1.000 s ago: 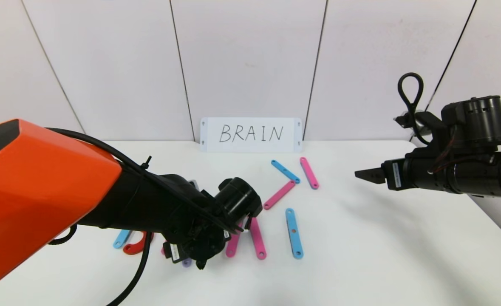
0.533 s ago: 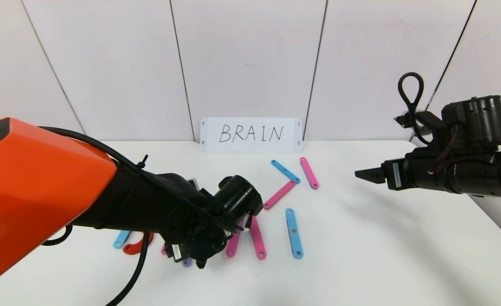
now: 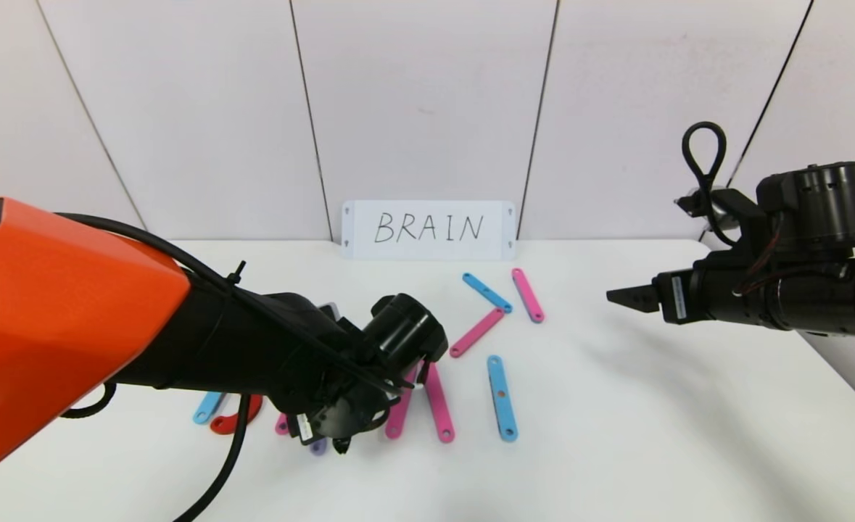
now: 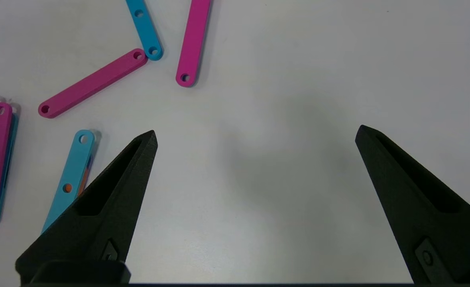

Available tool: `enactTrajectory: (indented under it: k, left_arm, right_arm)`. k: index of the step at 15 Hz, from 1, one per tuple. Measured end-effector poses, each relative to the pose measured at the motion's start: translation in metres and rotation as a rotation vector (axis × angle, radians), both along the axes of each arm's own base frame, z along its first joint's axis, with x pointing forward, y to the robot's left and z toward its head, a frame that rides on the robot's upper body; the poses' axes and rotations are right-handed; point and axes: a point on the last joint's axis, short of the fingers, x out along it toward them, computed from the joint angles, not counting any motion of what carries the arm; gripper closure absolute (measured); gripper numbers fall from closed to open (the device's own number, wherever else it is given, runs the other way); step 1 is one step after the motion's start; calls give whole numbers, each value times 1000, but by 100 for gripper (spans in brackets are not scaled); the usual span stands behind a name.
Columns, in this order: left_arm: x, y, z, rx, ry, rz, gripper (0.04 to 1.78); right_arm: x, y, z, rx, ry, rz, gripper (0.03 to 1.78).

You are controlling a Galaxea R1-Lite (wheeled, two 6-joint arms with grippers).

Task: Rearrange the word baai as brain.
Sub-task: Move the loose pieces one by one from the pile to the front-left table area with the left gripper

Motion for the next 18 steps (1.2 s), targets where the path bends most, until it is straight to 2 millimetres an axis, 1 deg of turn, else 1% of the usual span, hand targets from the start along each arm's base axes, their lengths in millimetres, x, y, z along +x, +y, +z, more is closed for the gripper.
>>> enactTrajectory:
  k: [3,8,18]
  left_arm:
    - [-1,1,-1,11,10,-2,8]
    - [-1,4,4,2,-1,0,8]
    - [-4,6,2,8,8,0,8]
  right_arm:
    - [0,0,0,0,-1,0,7]
    - [0,0,0,0,-1,0,7]
    - [0,5,-1,-2,3,14,7]
